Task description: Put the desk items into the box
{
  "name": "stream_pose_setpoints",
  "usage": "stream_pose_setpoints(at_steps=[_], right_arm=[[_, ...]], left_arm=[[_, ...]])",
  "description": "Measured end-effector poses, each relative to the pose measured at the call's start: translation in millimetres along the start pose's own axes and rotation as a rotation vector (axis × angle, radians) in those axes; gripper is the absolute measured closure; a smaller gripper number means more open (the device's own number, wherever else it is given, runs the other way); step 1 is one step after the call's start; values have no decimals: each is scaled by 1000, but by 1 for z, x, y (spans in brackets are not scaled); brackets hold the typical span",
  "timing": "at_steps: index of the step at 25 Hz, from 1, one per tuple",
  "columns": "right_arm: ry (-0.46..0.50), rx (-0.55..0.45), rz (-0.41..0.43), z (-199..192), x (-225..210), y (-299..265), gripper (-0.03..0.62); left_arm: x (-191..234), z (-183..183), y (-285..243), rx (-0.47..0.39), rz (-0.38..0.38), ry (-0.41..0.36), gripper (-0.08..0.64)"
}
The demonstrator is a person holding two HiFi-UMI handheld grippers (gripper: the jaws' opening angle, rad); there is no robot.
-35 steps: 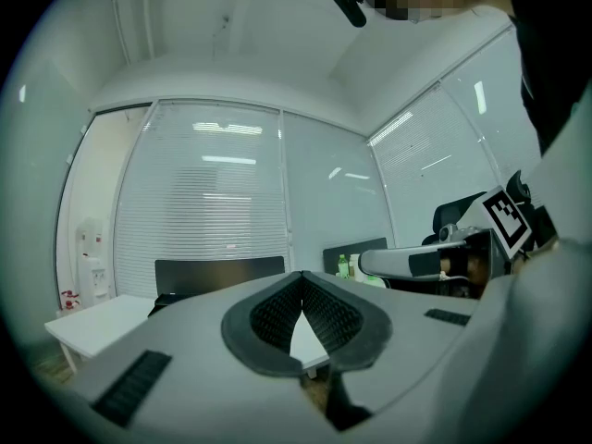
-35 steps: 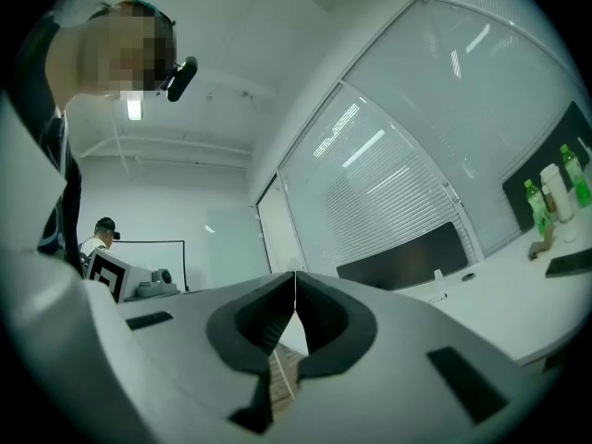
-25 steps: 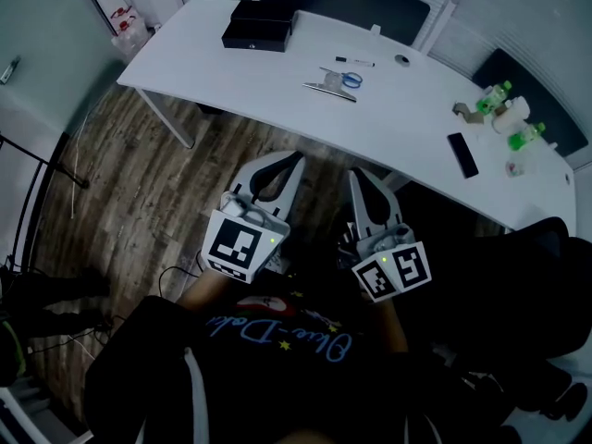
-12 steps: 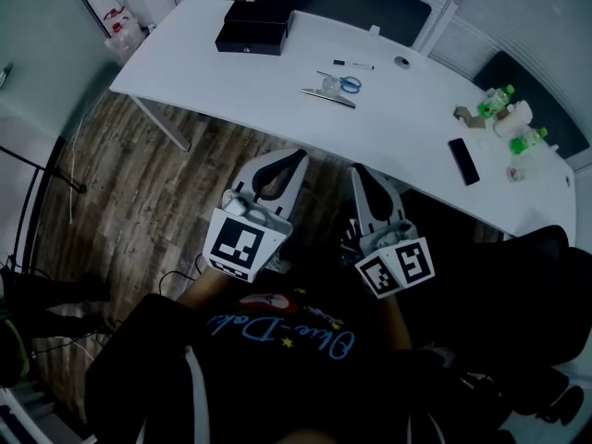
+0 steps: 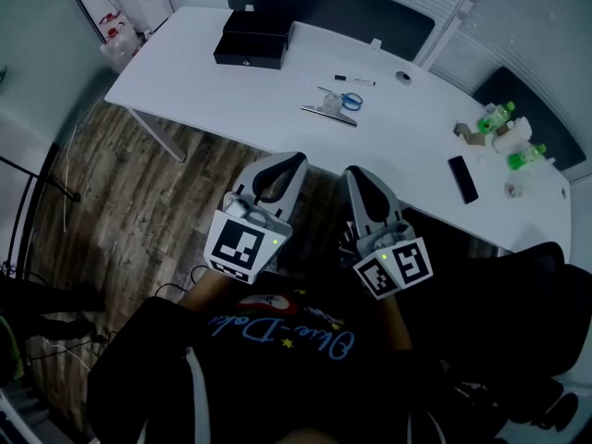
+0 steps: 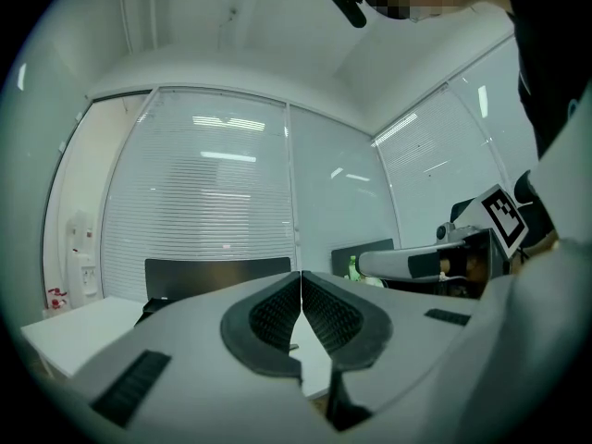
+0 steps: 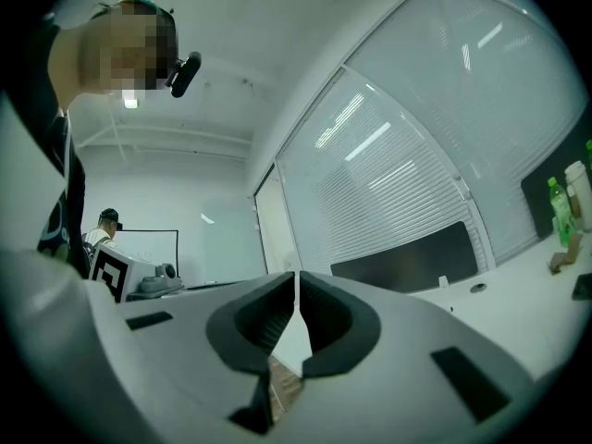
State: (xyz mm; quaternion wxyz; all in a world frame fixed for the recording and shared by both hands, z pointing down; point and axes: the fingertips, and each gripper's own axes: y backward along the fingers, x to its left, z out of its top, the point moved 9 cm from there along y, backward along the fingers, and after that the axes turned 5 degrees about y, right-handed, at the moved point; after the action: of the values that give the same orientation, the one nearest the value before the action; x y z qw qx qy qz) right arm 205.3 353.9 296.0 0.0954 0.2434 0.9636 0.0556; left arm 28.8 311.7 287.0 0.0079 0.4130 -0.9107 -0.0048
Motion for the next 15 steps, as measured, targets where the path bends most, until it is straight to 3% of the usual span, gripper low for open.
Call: stream_pose_setpoints(at_steps=[8, 10, 15], right_arm=[[20, 19, 19, -5, -9, -52, 571], [26, 24, 16, -6, -13, -62, 537], [30, 30, -8, -7, -28, -88, 537]], left_arm=[[49, 1, -15, -16, 29, -24, 551], [58, 1, -22, -27, 22, -15, 551], [81, -3, -46, -20, -15, 10, 551]])
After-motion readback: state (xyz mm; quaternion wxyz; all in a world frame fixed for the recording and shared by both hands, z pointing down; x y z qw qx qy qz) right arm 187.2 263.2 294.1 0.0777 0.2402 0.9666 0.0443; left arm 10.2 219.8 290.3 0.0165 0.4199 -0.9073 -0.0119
